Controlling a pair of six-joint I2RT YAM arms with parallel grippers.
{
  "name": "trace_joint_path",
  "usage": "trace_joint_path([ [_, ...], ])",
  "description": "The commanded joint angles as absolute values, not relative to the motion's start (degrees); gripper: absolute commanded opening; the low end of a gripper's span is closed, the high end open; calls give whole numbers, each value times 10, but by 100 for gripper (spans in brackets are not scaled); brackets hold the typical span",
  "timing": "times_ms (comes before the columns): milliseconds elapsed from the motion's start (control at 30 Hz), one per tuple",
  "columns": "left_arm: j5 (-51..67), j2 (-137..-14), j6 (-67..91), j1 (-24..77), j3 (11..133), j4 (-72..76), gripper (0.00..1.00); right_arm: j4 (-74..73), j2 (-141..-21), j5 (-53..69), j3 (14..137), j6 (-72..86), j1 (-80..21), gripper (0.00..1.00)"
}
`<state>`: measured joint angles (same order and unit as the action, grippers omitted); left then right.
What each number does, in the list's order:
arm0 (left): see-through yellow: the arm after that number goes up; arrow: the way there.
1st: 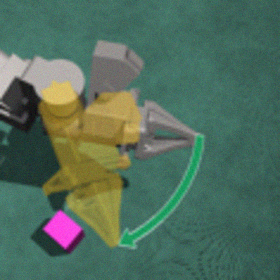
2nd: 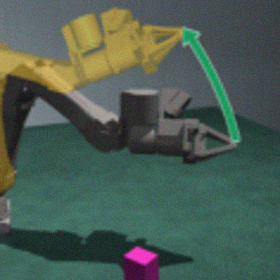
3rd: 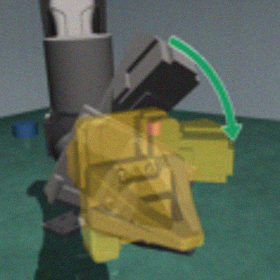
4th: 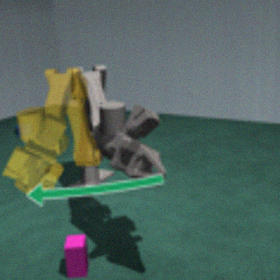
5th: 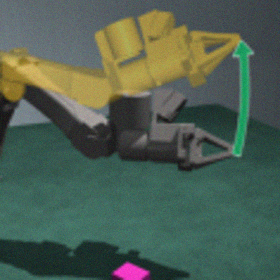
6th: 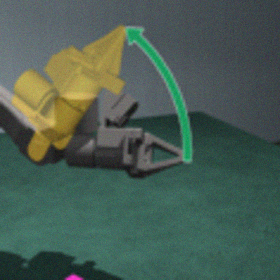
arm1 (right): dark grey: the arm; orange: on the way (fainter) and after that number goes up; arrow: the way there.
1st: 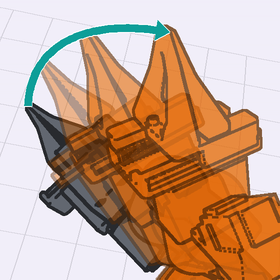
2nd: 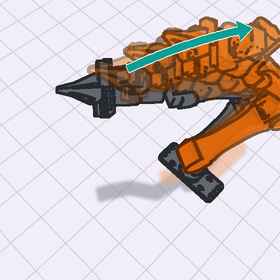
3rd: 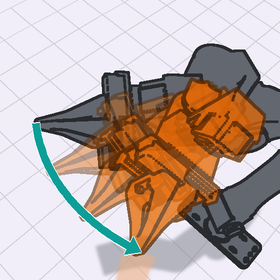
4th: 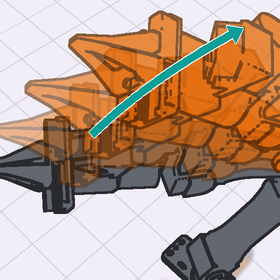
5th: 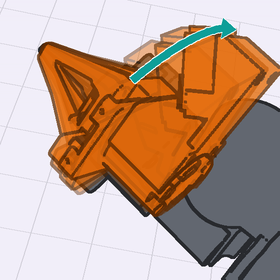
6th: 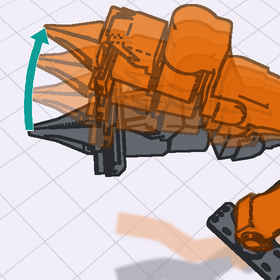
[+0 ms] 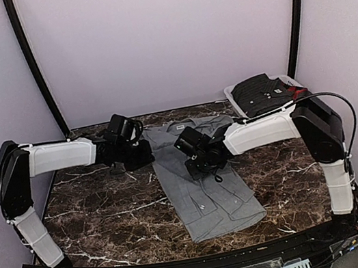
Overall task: Fold and stack the long sleeve shirts
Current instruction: Flatten out the crumpled shirt at the center of the board.
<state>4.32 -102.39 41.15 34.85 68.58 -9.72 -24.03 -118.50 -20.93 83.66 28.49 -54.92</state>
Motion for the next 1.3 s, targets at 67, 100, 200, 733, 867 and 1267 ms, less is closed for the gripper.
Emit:
trace_joint_path([
  [67, -30, -931, 395, 300, 647, -162, 0, -259, -1122, -289, 813, 284, -528, 0],
  [100, -31, -915, 390, 290, 644, -171, 0, -264, -1108, -296, 805, 282, -521, 0],
  [200, -36, -886, 377, 232, 629, -190, 0, -273, -1066, -313, 778, 272, -497, 0],
  [733, -56, -936, 294, -48, 728, -250, 0, -296, -970, -354, 726, 183, -320, 0],
  [867, -70, -1002, 267, -79, 843, -276, 0, -290, -975, -347, 757, 155, -292, 0],
  [1267, -93, -1195, 216, -84, 1112, -388, 0, -293, -1071, -340, 948, 59, -247, 0],
])
